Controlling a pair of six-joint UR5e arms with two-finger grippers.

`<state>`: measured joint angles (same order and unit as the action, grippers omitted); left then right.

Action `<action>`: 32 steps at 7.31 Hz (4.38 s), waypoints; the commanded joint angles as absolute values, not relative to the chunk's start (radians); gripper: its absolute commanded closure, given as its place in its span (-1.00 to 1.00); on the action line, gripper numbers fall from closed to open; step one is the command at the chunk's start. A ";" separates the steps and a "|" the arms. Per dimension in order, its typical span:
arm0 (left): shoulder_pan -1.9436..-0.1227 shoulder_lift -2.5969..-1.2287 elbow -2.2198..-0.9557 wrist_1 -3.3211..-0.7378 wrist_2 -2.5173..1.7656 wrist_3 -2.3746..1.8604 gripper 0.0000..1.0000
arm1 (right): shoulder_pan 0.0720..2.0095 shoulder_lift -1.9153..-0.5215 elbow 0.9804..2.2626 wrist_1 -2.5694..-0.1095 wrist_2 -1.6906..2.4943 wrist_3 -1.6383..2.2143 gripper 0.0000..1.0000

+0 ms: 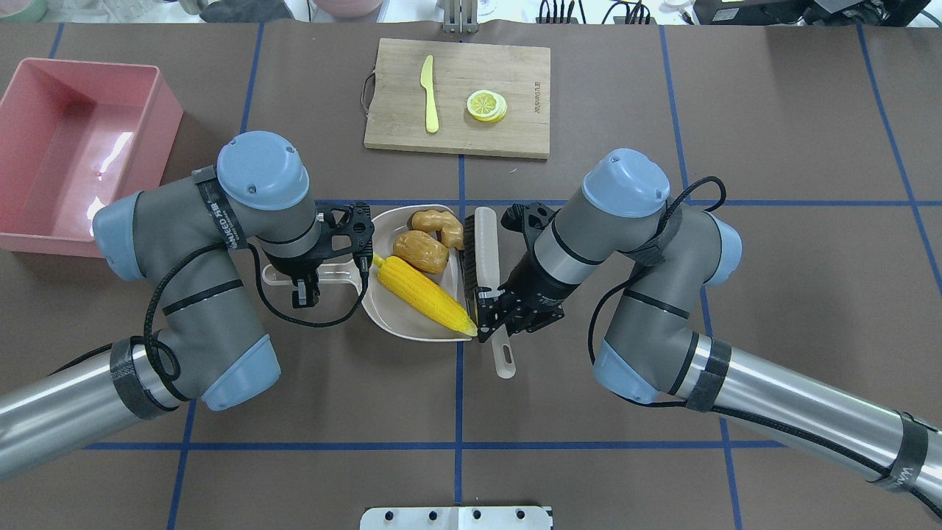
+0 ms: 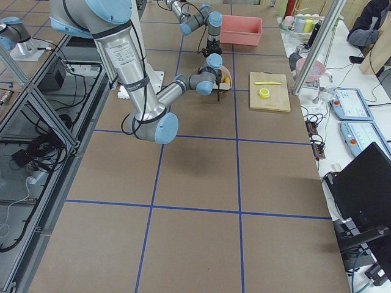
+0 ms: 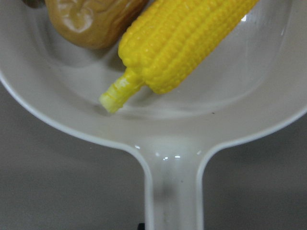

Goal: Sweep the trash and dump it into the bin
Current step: 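Sweep the ginger into the dustpan with the right gripper's brush, then lift the dustpan toward the pink bin with the left gripper while the right withdraws, then tilt the dustpan over the pink bin with the left gripper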

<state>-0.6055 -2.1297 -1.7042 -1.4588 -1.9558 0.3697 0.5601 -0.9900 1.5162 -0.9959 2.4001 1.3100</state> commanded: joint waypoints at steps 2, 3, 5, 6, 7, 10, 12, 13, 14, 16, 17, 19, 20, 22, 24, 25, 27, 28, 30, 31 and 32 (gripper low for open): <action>-0.606 -2.129 -1.704 -1.459 -1.956 0.370 1.00 | 0.538 -0.965 1.517 -0.997 2.391 1.339 1.00; -0.606 -2.129 -1.706 -1.459 -1.956 0.370 1.00 | 0.529 -0.953 1.516 -0.999 2.390 1.354 1.00; -0.607 -2.129 -1.706 -1.463 -1.956 0.367 1.00 | 0.526 -0.928 1.519 -1.026 2.384 1.361 1.00; -0.612 -2.125 -1.704 -1.507 -1.956 0.339 1.00 | 0.526 -0.910 1.522 -1.061 2.385 1.361 1.00; -0.612 -2.096 -1.703 -1.566 -1.956 0.313 1.00 | 0.526 -0.913 1.537 -1.083 2.388 1.359 1.00; -0.612 -2.083 -1.668 -1.673 -1.956 0.282 1.00 | 0.572 -0.926 1.644 -1.227 2.405 1.355 1.00; -0.615 -2.054 -1.667 -1.763 -1.956 0.252 1.00 | 0.673 -0.955 1.701 -1.293 2.460 1.344 1.00; -0.618 -2.042 -1.667 -1.799 -1.956 0.247 1.00 | 0.710 -0.980 1.722 -1.293 2.467 1.341 1.00; -0.624 -2.042 -1.667 -1.810 -1.956 0.247 1.00 | 0.748 -1.008 1.735 -1.298 2.468 1.310 1.00; -0.662 -2.027 -1.670 -1.889 -1.959 0.227 1.00 | 0.823 -1.070 1.741 -1.299 2.473 1.211 1.00; -0.701 -2.023 -1.684 -1.905 -1.970 0.229 1.00 | 0.856 -1.119 1.750 -1.299 2.473 1.151 1.00; -0.776 -2.016 -1.701 -1.907 -2.043 0.229 1.00 | 0.911 -1.233 1.808 -1.378 2.471 0.940 1.00; -0.828 -1.991 -1.727 -1.905 -2.075 0.226 1.00 | 0.949 -1.249 1.851 -1.519 2.468 0.801 1.00; -0.944 -1.938 -1.764 -1.901 -2.190 0.136 1.00 | 1.012 -1.262 1.897 -1.819 2.424 0.482 1.00; -1.043 -1.823 -1.850 -1.896 -2.203 -0.004 1.00 | 1.020 -1.400 1.885 -1.871 2.340 0.318 1.00; -1.128 -1.783 -1.850 -1.894 -2.256 -0.005 1.00 | 1.020 -1.470 1.876 -1.867 2.323 0.272 1.00; -1.317 -1.725 -1.801 -1.890 -2.398 0.003 1.00 | 1.035 -1.529 1.844 -1.865 2.293 0.239 1.00; -1.392 -1.692 -1.777 -1.891 -2.452 0.029 1.00 | 1.037 -1.523 1.836 -1.865 2.293 0.248 1.00; -1.523 -1.664 -1.685 -1.890 -2.520 0.177 1.00 | 1.037 -1.508 1.832 -1.844 2.293 0.363 1.00; -1.584 -1.660 -1.628 -1.885 -2.570 0.269 1.00 | 1.037 -1.500 1.829 -1.841 2.296 0.423 1.00; -1.604 -1.660 -1.587 -1.876 -2.577 0.346 1.00 | 1.037 -1.502 1.803 -1.801 2.305 0.454 1.00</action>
